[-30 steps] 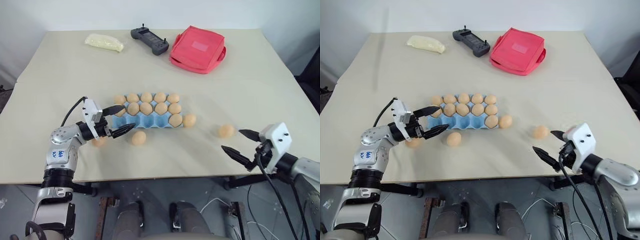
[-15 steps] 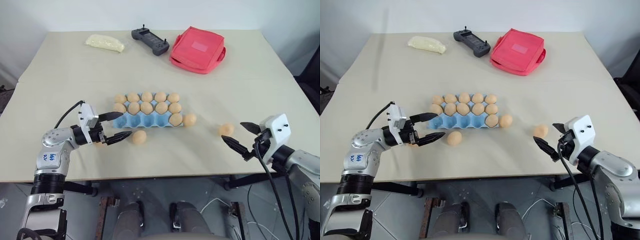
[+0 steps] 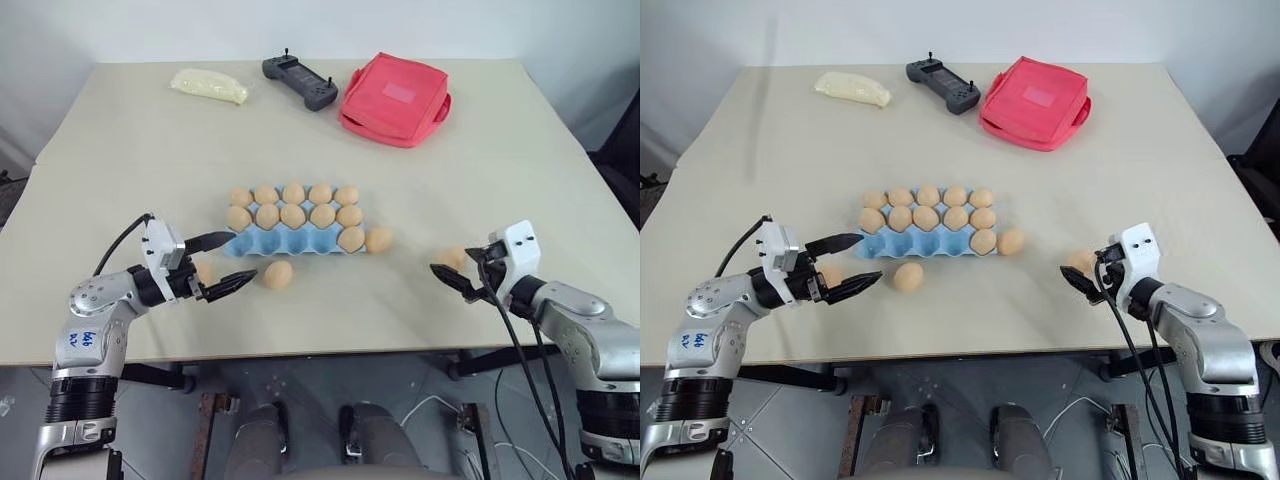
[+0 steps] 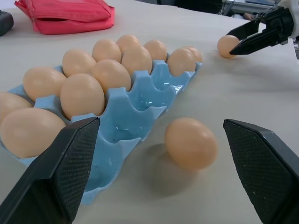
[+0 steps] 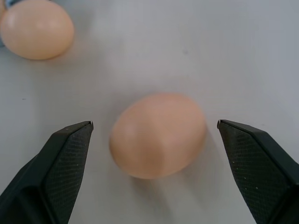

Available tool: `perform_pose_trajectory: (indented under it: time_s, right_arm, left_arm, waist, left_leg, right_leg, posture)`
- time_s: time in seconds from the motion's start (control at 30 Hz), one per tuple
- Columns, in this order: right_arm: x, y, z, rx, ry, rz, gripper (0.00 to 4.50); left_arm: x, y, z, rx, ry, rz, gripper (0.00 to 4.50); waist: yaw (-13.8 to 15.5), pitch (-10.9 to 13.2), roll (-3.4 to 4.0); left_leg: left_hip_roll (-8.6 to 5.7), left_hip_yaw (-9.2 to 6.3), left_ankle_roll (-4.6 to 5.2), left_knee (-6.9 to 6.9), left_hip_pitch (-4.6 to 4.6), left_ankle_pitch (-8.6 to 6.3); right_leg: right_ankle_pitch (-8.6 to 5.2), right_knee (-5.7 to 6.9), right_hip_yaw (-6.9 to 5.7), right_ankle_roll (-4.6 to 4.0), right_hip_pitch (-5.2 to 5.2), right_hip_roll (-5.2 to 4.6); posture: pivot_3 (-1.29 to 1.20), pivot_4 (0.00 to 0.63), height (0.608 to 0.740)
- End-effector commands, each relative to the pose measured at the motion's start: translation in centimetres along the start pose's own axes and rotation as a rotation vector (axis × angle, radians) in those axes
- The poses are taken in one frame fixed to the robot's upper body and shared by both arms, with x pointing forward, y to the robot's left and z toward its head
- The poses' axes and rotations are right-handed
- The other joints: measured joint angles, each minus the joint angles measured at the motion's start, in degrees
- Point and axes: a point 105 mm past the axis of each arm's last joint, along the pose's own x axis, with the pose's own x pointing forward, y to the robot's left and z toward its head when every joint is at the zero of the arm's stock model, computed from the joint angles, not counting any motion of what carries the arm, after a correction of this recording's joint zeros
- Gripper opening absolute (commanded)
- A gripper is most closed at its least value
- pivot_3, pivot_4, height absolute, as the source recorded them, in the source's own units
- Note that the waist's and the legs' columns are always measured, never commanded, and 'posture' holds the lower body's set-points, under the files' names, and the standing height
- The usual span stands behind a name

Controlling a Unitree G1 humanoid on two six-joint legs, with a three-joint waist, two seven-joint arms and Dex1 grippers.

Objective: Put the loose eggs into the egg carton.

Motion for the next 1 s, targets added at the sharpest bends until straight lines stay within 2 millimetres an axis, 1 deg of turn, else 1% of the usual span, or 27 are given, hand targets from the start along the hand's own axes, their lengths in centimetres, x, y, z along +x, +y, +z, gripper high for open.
perform_pose_trajectory:
  time_s: [0.03, 0.17, 0.2, 0.23, 0.37, 0.47, 0.53, 0.57, 0.6, 0.67, 0.77, 0.83, 0.93, 1.0]
  right_arm:
    - [0.0, 0.0, 1.8, -0.024, -0.074, -0.008, 3.83]
    - [-0.2, 0.2, 2.8, -0.044, -0.102, -0.01, 2.46]
    - [-0.3, 0.3, 3.1, -0.05, -0.106, -0.006, 2.28]
    - [-0.3, 0.4, 3.4, -0.057, -0.111, -0.002, 2.25]
    - [-0.3, 2.4, 6.6, -0.109, -0.184, 0.064, 2.25]
    - [0.5, 4.1, 8.7, -0.131, -0.224, 0.121, 2.25]
    - [1.6, 6.5, 10.5, -0.156, -0.264, 0.205, 2.25]
    - [2.1, 7.6, 11.1, -0.16, -0.271, 0.243, 2.25]
    - [2.8, 8.8, 11.4, -0.168, -0.264, 0.29, 2.25]
    - [3.6, 10.1, 11.6, -0.174, -0.256, 0.333, 2.25]
    - [5.9, 13.0, 12.0, -0.177, -0.258, 0.418, 2.25]
    - [6.7, 14.6, 11.9, -0.183, -0.252, 0.467, 2.25]
    - [7.3, 16.0, 11.7, -0.188, -0.246, 0.513, 2.25]
    - [7.6, 16.6, 11.4, -0.192, -0.239, 0.529, 2.25]
  left_arm:
    - [-0.4, 0.1, 1.5, 0.043, -0.038, 0.013, 4.5]
    - [-0.5, 0.1, 1.5, 0.044, -0.038, 0.021, 4.5]
    - [-0.5, 0.2, 1.5, 0.044, -0.037, 0.023, 4.5]
    - [-0.5, 0.2, 1.5, 0.044, -0.037, 0.024, 4.5]
    - [-0.6, 0.3, 1.5, 0.045, -0.037, 0.03, 4.5]
    - [-0.5, 0.4, 1.6, 0.045, -0.037, 0.028, 4.5]
    - [-0.4, 0.5, 1.6, 0.047, -0.037, 0.026, 4.5]
    - [-0.4, 0.6, 1.6, 0.048, -0.037, 0.025, 4.5]
    - [-0.5, 0.6, 1.6, 0.049, -0.035, 0.025, 4.5]
    - [-0.5, 0.7, 1.6, 0.052, -0.033, 0.026, 4.5]
    - [-0.9, 0.7, 1.6, 0.059, -0.022, 0.029, 4.5]
    - [-1.3, 0.7, 1.4, 0.067, -0.006, 0.033, 4.5]
    - [-1.8, 1.0, 1.5, 0.074, -0.007, 0.06, 4.5]
    - [-2.1, 1.1, 1.5, 0.076, -0.007, 0.074, 4.5]
  waist:
    - [0.0, 0.0, 0.0]
    - [0.0, 0.0, 0.0]
    - [0.0, 0.0, 0.01]
    - [0.0, 0.0, 0.0]
    - [-0.2, 0.0, 0.04]
    - [-0.3, 0.0, 0.04]
    - [-0.4, 0.0, 0.04]
    - [-0.5, 0.0, 0.04]
    - [-0.5, 0.0, 0.04]
    - [-0.5, 0.0, 0.04]
    - [-0.5, 0.0, 0.04]
    - [-0.5, 0.0, 0.04]
    - [-0.4, 0.0, 0.04]
    - [-0.4, 0.0, 0.04]
  left_leg:
    - [0.0, 0.0, 0.0, 0.0, 0.0, 0.0]
    - [0.0, 0.02, 0.0, -0.01, -0.01, 0.0]
    - [0.0, 0.02, 0.0, -0.02, -0.01, 0.0]
    - [0.0, 0.02, 0.0, -0.01, -0.01, 0.0]
    - [0.0, 0.03, 0.0, -0.02, -0.01, 0.0]
    - [0.03, 0.03, -0.01, -0.02, 0.0, 0.0]
    - [0.05, 0.01, -0.02, -0.02, 0.01, 0.01]
    - [0.06, 0.01, -0.02, -0.03, 0.0, 0.01]
    - [0.06, 0.02, -0.02, -0.04, 0.0, 0.01]
    - [0.05, 0.02, -0.02, -0.09, -0.01, 0.01]
    - [0.04, 0.03, -0.01, -0.1, -0.08, -0.01]
    - [0.02, 0.06, 0.01, -0.1, -0.09, -0.02]
    - [0.03, 0.06, 0.01, -0.14, -0.1, -0.04]
    - [0.03, 0.05, 0.02, -0.14, -0.12, -0.05]
  right_leg:
    - [0.0, 0.0, 0.0, 0.0, 0.0, 0.0]
    - [0.0, -0.02, 0.01, 0.0, -0.01, 0.0]
    - [0.0, -0.02, 0.01, 0.0, -0.01, 0.0]
    - [0.0, -0.02, 0.01, 0.0, -0.01, 0.0]
    - [0.0, -0.01, 0.02, 0.0, -0.02, 0.0]
    - [0.03, 0.0, 0.01, -0.03, -0.03, 0.01]
    - [0.04, 0.01, -0.01, -0.04, -0.04, 0.01]
    - [0.04, 0.0, 0.0, -0.05, -0.04, 0.02]
    - [0.05, 0.0, 0.0, -0.05, -0.06, 0.02]
    - [0.05, -0.02, -0.01, -0.06, -0.07, 0.01]
    - [0.05, -0.11, -0.02, -0.05, -0.09, -0.01]
    - [0.05, -0.12, 0.0, -0.06, -0.11, -0.03]
    - [0.05, -0.14, -0.01, -0.06, -0.13, -0.03]
    - [0.05, -0.16, -0.02, -0.06, -0.13, -0.04]
  posture:
    - [0.0, 0.15, 0.74]
    - [0.0, 0.15, 0.74]
    - [0.0, 0.15, 0.74]
    - [0.0, 0.15, 0.74]
    - [0.0, 0.15, 0.74]
    - [0.0, 0.15, 0.74]
    - [0.0, 0.15, 0.74]
    - [0.0, 0.15, 0.74]
    - [0.0, 0.15, 0.74]
    - [0.0, 0.15, 0.74]
    - [0.0, 0.15, 0.74]
    - [0.0, 0.15, 0.74]
    - [0.0, 0.15, 0.74]
    - [0.0, 0.15, 0.74]
